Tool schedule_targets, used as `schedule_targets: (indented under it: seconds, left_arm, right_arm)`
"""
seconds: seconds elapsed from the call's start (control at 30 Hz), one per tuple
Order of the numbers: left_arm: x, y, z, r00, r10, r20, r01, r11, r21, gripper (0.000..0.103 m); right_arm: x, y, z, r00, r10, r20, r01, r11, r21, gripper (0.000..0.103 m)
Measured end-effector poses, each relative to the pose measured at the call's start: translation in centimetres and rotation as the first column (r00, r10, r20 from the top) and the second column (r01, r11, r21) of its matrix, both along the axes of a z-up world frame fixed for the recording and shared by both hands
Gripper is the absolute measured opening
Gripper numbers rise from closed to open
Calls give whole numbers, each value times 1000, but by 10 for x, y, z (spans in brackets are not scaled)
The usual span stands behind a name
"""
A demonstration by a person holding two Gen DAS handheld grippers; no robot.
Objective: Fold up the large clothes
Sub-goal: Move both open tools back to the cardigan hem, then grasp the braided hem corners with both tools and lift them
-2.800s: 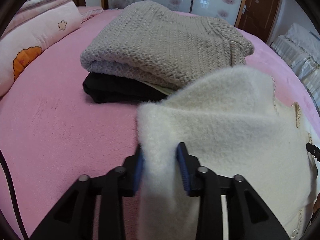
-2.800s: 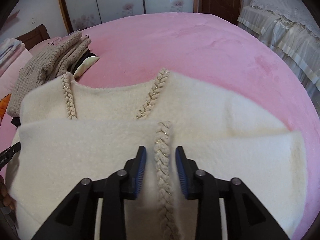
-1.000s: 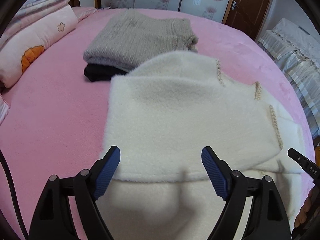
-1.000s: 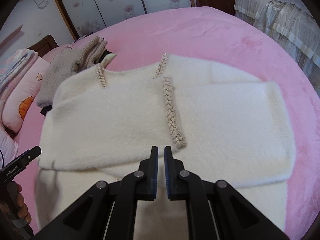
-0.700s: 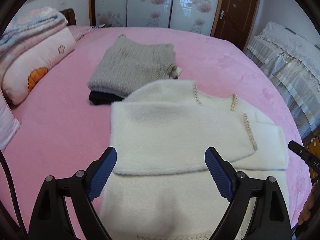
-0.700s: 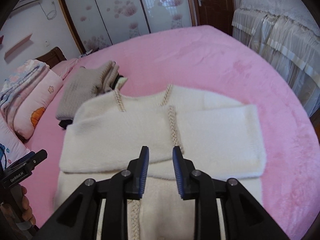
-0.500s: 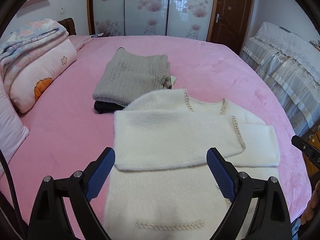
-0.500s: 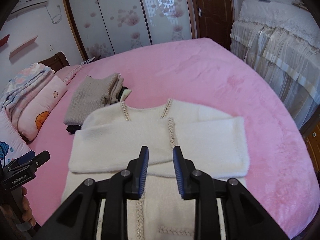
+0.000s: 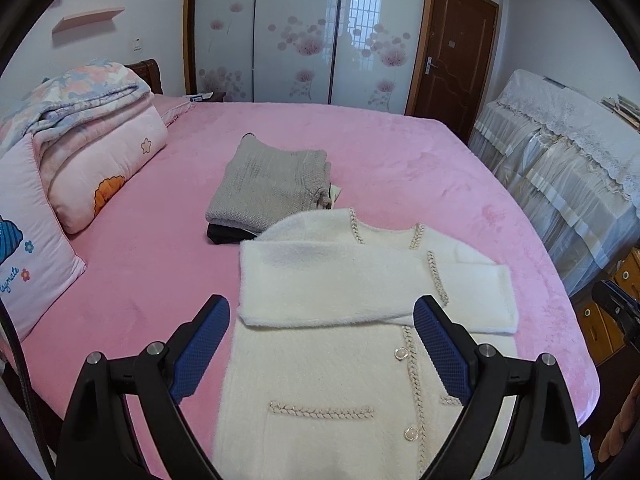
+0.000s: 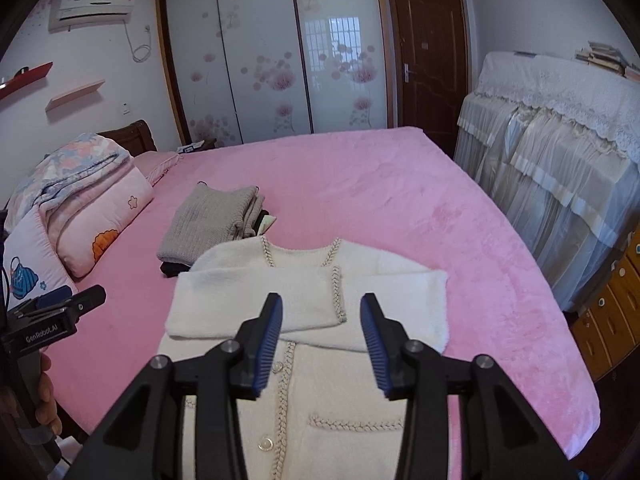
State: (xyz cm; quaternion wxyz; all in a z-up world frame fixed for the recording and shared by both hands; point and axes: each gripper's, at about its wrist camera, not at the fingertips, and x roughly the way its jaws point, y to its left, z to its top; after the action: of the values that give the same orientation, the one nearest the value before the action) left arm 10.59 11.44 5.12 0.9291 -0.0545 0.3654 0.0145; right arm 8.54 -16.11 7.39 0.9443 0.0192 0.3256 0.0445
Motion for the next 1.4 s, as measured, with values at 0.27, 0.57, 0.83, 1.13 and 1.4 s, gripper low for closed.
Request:
schedule_targets:
  seconds: [0.27,0.57,0.83,1.13,1.4]
  left_arm:
    - [-68,3,-3,998,-16,63,15,1000,23,96]
    - [-136,13,-67,995,-62,79,60,998,23,100]
    - [-149,32,-153,990,-103,-93,108,993,53,100]
    - [-155,74,-243,926,-134,-353,131,991,-34,100]
    - [-161,99,-292,882,-155,-445,87,982,-169,99]
  right_arm:
    - [-62,-12,-9,999,13,45,-11,999,-37,57]
    - [-122,-33,-75,999,15,51,-14,999,-30,60]
    - [-134,-57,-140,998,5,-69,-7,1000,-26,60]
    - [-139,-93,-221,960,-17,-279,-3,998,-69,60]
    - [-146,-141,-267,902,-49,-428,65,998,21,60]
